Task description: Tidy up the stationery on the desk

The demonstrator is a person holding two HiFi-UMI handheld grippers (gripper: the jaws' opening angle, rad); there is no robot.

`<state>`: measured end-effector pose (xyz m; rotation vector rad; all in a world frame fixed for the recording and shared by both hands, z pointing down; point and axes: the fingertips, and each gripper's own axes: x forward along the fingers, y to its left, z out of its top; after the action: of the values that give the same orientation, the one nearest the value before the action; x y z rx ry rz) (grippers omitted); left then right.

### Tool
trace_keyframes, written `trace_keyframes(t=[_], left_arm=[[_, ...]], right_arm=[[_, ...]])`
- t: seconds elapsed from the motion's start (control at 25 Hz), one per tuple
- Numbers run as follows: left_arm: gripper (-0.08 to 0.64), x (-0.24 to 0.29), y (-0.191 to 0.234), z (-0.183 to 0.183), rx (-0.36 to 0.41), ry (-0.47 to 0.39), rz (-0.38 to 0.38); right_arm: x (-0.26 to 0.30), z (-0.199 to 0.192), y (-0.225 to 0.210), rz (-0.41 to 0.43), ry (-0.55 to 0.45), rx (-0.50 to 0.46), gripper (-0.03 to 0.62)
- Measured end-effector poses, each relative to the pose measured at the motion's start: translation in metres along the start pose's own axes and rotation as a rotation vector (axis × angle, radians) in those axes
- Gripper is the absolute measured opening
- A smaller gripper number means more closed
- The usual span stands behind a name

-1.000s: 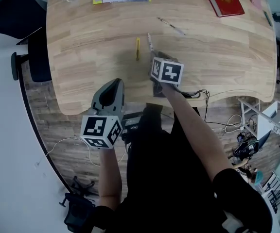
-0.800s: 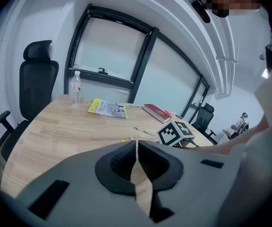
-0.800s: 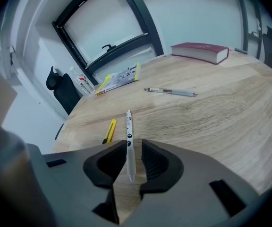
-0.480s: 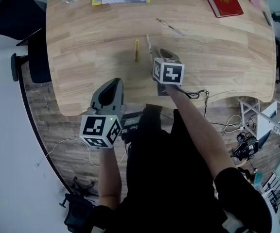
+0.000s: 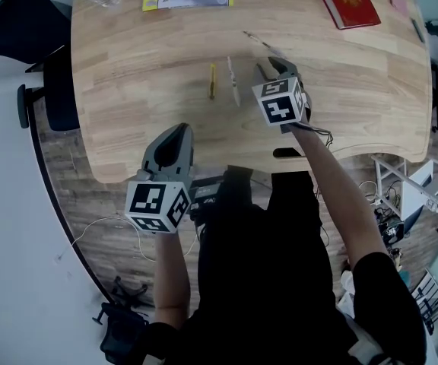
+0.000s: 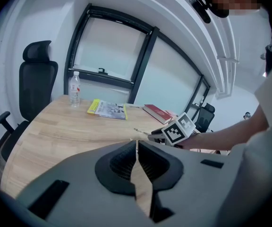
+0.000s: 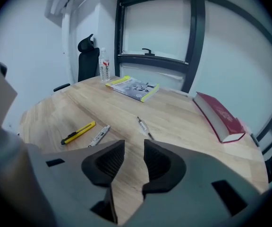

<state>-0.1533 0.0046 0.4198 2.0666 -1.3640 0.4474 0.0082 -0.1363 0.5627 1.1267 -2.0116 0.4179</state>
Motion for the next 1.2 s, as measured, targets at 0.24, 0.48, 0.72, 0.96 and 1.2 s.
trace_keyframes(t=[0.24,0.48,0.72,0.96,1.2], left_arm=[[0.043,0.005,0.001,0.002,0.000,0.010,0.016],[0.043,0.010,-0.003,0.000,-0.003,0.023,0.027],[0.043,0.016,-0.011,0.001,-0.010,0.024,0.037],[0.043,0.020,-0.015,0.006,-0.009,0.020,0.032],[0.043,0.020,-0.017,0.007,-0.005,0.020,0.032]], right_arm=[[0.014,-0.003,-0.026,0.024,0.019,-0.083,0.153],[0.030,-0.011,-0.046,0.055,0.059,-0.080,0.153],[0.040,-0.023,-0.055,0.070,0.090,-0.018,0.125],[0.040,-0.025,-0.052,0.086,0.100,-0.034,0.097],[0.040,-0.026,-0.049,0.102,0.119,-0.022,0.064]])
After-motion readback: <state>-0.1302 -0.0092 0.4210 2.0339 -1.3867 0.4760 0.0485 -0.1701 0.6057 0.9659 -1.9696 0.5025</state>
